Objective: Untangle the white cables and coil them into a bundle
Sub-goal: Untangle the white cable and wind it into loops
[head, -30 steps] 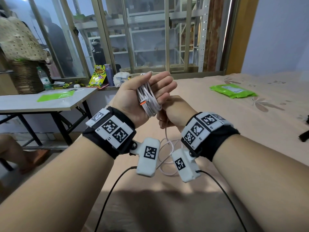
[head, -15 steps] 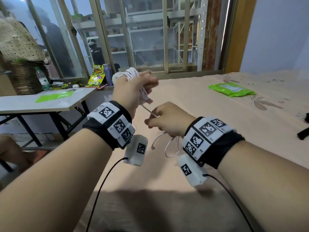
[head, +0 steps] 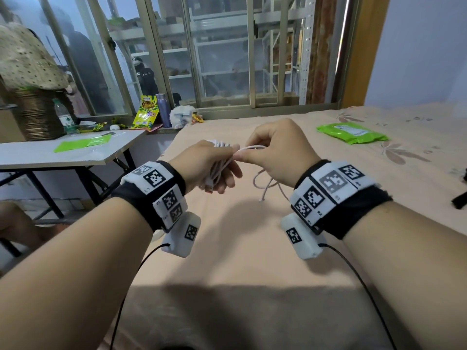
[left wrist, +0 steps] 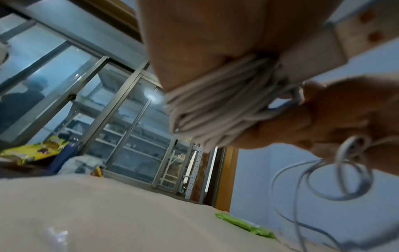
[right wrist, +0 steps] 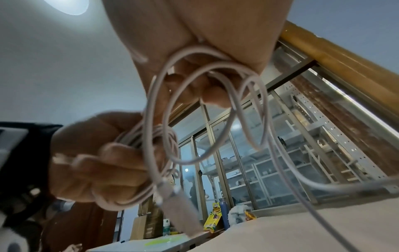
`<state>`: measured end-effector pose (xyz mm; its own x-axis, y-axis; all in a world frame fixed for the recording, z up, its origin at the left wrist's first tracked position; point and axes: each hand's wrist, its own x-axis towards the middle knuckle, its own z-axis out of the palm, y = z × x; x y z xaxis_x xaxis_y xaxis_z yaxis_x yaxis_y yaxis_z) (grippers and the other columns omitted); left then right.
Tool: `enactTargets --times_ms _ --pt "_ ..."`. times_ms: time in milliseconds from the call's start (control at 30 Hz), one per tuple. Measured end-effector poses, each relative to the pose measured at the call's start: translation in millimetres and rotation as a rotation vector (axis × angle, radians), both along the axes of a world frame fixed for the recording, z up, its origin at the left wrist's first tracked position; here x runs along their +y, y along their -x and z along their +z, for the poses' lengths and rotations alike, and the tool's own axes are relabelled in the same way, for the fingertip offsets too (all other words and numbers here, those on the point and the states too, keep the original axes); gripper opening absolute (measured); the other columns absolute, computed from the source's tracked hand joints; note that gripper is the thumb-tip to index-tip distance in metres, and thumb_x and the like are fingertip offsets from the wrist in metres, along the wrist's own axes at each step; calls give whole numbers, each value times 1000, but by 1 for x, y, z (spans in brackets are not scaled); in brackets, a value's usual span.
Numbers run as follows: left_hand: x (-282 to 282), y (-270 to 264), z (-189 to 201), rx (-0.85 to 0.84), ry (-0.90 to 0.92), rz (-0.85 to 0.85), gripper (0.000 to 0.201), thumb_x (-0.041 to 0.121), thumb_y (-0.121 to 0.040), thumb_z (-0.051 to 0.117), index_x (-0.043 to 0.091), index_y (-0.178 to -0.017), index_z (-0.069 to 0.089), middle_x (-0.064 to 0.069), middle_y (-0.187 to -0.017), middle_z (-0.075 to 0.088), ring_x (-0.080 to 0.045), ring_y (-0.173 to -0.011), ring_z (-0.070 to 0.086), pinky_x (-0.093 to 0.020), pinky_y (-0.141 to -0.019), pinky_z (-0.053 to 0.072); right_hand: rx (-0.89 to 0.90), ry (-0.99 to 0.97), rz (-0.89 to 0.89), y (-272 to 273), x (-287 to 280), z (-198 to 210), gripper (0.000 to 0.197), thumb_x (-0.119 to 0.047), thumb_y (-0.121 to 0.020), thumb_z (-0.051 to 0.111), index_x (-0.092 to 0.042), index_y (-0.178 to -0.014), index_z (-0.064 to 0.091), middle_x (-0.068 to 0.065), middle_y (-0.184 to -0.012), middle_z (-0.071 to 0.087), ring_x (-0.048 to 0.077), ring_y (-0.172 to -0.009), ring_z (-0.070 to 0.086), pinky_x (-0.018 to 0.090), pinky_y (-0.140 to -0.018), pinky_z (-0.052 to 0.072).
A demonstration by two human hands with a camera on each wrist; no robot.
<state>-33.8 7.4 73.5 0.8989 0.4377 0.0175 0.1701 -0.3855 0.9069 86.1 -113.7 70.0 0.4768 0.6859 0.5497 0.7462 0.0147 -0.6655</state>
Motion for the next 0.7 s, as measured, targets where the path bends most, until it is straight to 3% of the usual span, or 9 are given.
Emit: enactTargets --times_ms 100,167,233,300,400,467,533,633,700 --pt "0 2 0 34 121 -64 60 47 -98 37 0 -67 58 -5 -39 44 -16 -28 39 -15 -34 21 20 -53 -37 -4 3 -7 34 -43 -63 83 -14 -60 66 -6 -54 56 12 -54 48 33 -57 44" --pt "0 2 0 22 190 -131 62 52 -95 40 2 -62 54 -3 -36 35 -16 -26 33 -16 -34 21 83 -72 -28 -4 5 -9 34 -43 -66 82 -16 -60 64 -6 -54 56 13 -55 48 34 -58 44" --pt "0 2 1 -16 235 -173 50 44 -88 55 4 -59 50 -2 -36 30 -15 -26 31 -15 -36 24 145 -98 32 -3 8 -11 23 -34 -73 80 -20 -63 65 -6 -59 60 13 -59 52 32 -61 46" --pt "1 2 2 -70 298 -202 37 29 -83 58 6 -56 48 -1 -35 28 -14 -25 30 -16 -36 24 180 -110 101 -5 9 -11 8 -16 -80 75 -20 -76 70 -1 -72 68 12 -67 59 28 -67 51" --pt "5 4 4 -152 394 -253 32 23 -84 55 9 -57 47 1 -35 29 -12 -25 32 -20 -37 17 195 -9 154 -11 10 -16 32 8 -79 65 -17 -97 69 3 -93 69 13 -86 63 20 -78 53" --pt "7 4 8 -223 477 -295 31 22 -86 54 10 -59 48 3 -36 32 -11 -26 34 -22 -37 15 200 84 139 -15 11 -22 45 12 -76 60 -27 -97 67 -1 -103 69 13 -99 63 28 -83 55" --pt "9 5 14 -303 559 -339 29 24 -85 56 11 -60 47 5 -36 35 -9 -26 36 -22 -39 15 251 101 111 -18 12 -27 40 5 -82 57 -30 -97 67 -3 -105 68 13 -101 63 37 -74 58" --pt "11 5 25 -403 635 -377 28 25 -83 56 12 -59 49 5 -36 37 -9 -28 35 -27 -47 11 96 337 -65 -25 13 -29 21 -13 -96 44 -15 -90 64 4 -83 60 26 -82 56 28 -67 43" --pt "10 6 29 -440 646 -376 29 26 -83 55 13 -58 51 5 -37 37 -9 -29 34 -28 -50 9 144 503 -196 -29 15 -32 26 -7 -96 34 -5 -112 54 14 -98 61 31 -90 60 32 -74 48"
